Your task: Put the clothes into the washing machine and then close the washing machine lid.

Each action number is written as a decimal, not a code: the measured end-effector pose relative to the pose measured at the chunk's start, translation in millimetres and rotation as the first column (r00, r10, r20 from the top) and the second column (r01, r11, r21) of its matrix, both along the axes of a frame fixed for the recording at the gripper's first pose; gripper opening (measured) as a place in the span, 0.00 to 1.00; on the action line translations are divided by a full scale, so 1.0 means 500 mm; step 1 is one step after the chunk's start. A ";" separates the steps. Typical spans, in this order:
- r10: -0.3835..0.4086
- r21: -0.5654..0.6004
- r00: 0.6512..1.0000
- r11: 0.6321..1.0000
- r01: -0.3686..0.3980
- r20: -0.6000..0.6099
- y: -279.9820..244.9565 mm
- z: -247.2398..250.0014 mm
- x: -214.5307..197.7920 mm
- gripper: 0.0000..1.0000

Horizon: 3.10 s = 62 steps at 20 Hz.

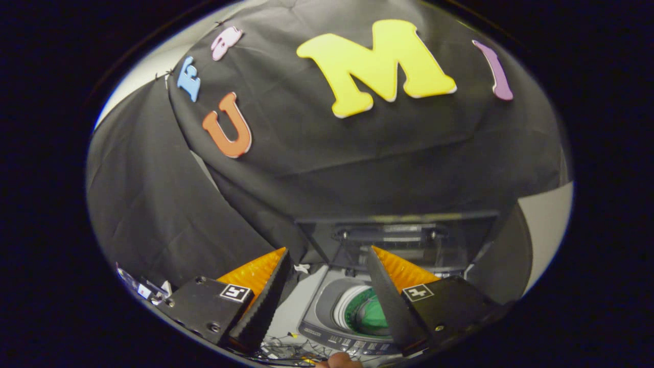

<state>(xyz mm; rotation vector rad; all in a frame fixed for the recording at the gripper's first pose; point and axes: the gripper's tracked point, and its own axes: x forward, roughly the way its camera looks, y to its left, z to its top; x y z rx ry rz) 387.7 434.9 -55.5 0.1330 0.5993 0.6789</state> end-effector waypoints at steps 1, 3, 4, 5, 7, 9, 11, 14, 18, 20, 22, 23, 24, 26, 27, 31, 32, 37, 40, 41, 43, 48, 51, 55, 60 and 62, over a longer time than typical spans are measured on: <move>-0.003 0.021 1.000 1.000 0.003 0.026 0.006 0.032 0.015 0.93; -0.010 0.034 0.997 0.999 0.008 0.079 0.025 0.084 0.063 0.94; -0.016 0.015 0.995 1.000 0.015 0.094 0.029 0.091 0.092 0.97; -0.029 -0.021 0.995 0.999 0.031 0.092 0.030 0.064 0.122 1.00; -0.064 -0.075 0.995 0.995 0.070 0.074 0.031 0.032 0.194 1.00; -0.105 -0.114 0.993 0.987 0.110 0.051 0.044 -0.010 0.245 1.00; -0.139 -0.151 0.989 0.978 0.143 0.042 0.050 -0.049 0.281 1.00; -0.179 -0.191 0.984 0.965 0.180 0.020 0.050 -0.102 0.320 1.00; -0.198 -0.214 0.980 0.958 0.190 -0.018 0.058 -0.158 0.323 1.00; -0.205 -0.233 0.979 0.952 0.197 -0.010 0.051 -0.169 0.324 1.00; -0.211 -0.242 0.978 0.949 0.204 -0.003 0.051 -0.179 0.323 1.00; -0.209 -0.251 0.978 0.946 0.203 0.004 0.050 -0.177 0.323 1.00; -0.202 -0.258 0.979 0.946 0.198 0.013 0.051 -0.179 0.321 1.00; -0.201 -0.256 0.979 0.946 0.201 0.025 0.050 -0.180 0.321 1.00; -0.201 -0.260 0.979 0.945 0.201 0.025 0.048 -0.181 0.318 1.00; -0.206 -0.230 0.975 0.948 0.219 0.079 0.047 -0.175 0.321 1.00; -0.201 -0.221 0.974 0.950 0.219 0.099 0.044 -0.172 0.313 1.00; -0.189 -0.205 0.972 0.955 0.215 0.141 0.040 -0.173 0.284 1.00; -0.188 -0.206 0.972 0.955 0.215 0.143 0.038 -0.174 0.272 1.00; -0.187 -0.206 0.971 0.955 0.215 0.147 0.037 -0.176 0.267 1.00; -0.185 -0.204 0.971 0.955 0.214 0.152 0.036 -0.177 0.261 1.00; -0.183 -0.200 0.967 0.955 0.217 0.177 0.034 -0.178 0.241 1.00; -0.185 -0.192 0.964 0.956 0.222 0.193 0.030 -0.179 0.226 1.00; -0.189 -0.184 0.958 0.956 0.230 0.216 0.025 -0.183 0.202 1.00; -0.190 -0.176 0.948 0.955 0.239 0.256 0.018 -0.192 0.160 1.00; -0.202 -0.172 0.945 0.953 0.250 0.257 0.013 -0.199 0.140 1.00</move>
